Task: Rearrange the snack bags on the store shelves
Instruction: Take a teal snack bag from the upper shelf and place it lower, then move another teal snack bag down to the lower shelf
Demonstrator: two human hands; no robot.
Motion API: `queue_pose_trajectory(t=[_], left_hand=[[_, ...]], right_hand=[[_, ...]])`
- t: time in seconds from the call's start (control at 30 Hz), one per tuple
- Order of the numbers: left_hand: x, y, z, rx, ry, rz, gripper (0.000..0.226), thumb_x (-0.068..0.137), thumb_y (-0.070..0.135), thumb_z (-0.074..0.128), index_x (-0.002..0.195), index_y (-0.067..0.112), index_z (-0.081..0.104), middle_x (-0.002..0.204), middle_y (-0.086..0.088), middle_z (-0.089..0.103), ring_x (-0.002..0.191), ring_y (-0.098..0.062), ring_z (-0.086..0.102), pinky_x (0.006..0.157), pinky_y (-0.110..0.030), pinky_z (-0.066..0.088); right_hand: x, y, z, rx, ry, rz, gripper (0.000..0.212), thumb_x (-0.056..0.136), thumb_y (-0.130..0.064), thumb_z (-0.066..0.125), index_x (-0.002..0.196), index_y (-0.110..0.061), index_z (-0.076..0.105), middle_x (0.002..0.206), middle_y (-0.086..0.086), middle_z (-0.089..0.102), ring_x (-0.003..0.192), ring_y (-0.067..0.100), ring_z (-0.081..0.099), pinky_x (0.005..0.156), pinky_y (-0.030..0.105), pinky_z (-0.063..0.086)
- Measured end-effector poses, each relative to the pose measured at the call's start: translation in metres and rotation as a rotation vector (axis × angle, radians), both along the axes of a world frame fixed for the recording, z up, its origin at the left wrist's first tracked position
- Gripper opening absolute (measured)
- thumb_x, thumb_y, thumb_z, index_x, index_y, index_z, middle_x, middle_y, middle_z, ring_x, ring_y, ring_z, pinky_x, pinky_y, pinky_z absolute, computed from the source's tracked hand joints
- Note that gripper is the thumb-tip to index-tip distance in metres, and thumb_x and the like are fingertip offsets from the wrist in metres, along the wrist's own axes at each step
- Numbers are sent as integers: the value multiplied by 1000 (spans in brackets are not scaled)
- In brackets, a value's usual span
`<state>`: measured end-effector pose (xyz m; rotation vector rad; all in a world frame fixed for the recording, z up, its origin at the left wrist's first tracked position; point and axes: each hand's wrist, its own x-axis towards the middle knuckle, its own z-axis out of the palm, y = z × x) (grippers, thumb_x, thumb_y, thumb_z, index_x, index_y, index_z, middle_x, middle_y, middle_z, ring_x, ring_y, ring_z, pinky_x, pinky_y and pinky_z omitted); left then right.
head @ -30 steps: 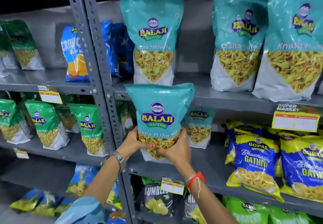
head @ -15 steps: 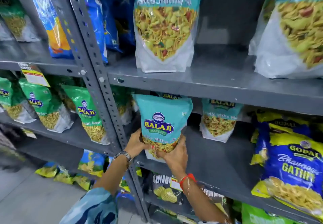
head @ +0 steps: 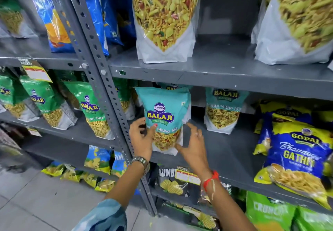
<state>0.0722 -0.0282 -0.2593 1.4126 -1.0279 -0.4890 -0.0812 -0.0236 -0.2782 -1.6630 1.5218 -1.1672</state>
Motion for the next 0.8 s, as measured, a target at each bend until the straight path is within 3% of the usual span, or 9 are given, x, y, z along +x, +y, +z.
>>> queue_pose_trajectory(t=[0.13, 0.23, 0.3, 0.37, 0.43, 0.6, 0.67, 0.73, 0.8], left_hand=[[-47, 32, 53, -204, -38, -66, 25, 75, 27, 68, 97, 22, 56, 97, 3, 57, 90, -20, 56, 80, -35, 48], [-93, 57, 101, -352, 3, -230, 20, 78, 19, 66, 95, 20, 56, 89, 7, 54, 78, -5, 52, 73, -15, 42], [-124, 72, 131, -455, 5, -346, 20, 78, 18, 66, 94, 23, 55, 88, 0, 57, 74, 0, 52, 71, -11, 41], [-153, 82, 158, -522, 13, -447, 20, 77, 20, 67, 91, 29, 54, 89, -3, 58, 73, -3, 53, 69, -11, 42], [-181, 87, 183, -560, 47, -531, 21, 77, 21, 66, 91, 29, 53, 90, -2, 58, 74, -7, 54, 67, -13, 44], [-251, 73, 226, -441, 51, -752, 45, 79, 23, 66, 118, 12, 47, 115, 0, 54, 100, -15, 56, 77, -10, 47], [-276, 63, 235, -374, 24, -806, 59, 79, 27, 66, 128, 11, 39, 131, -4, 49, 116, -20, 51, 97, -24, 46], [-297, 58, 240, -329, 2, -821, 68, 78, 32, 66, 134, 11, 33, 143, -9, 40, 129, -24, 42, 109, -40, 37], [-313, 57, 243, -316, 0, -771, 73, 78, 32, 66, 137, 10, 31, 146, -10, 35, 134, -24, 35, 111, -36, 31]], right_hand=[[-44, 38, 40, -158, -89, -119, 59, 72, -15, 74, 125, -23, 49, 130, 4, 54, 117, 17, 51, 95, 38, 48], [-75, 66, 80, -305, -207, -256, 48, 69, -11, 70, 115, -18, 57, 111, -2, 61, 101, 12, 58, 89, 42, 53], [-100, 82, 109, -407, -278, -353, 41, 67, -14, 65, 108, -21, 60, 104, 0, 64, 92, 7, 62, 83, 34, 55], [-128, 92, 135, -518, -316, -443, 34, 71, -7, 65, 102, -19, 61, 100, 7, 66, 82, -6, 60, 72, 13, 51], [-158, 100, 160, -587, -298, -542, 29, 74, -3, 64, 100, -13, 63, 95, 7, 65, 76, -4, 60, 64, 7, 47], [-232, 108, 216, -694, -170, -763, 31, 70, -20, 68, 100, -20, 63, 99, 5, 67, 88, 20, 61, 79, 31, 48], [-261, 106, 232, -663, -93, -812, 40, 68, -30, 71, 106, -22, 60, 102, 4, 66, 96, 25, 61, 80, 33, 45], [-286, 101, 245, -589, -67, -766, 54, 68, -36, 75, 116, -21, 55, 116, 7, 63, 109, 26, 58, 86, 31, 42], [-304, 93, 252, -496, -136, -588, 75, 66, -35, 80, 130, -15, 45, 135, 8, 51, 127, 22, 47, 100, 28, 37]])
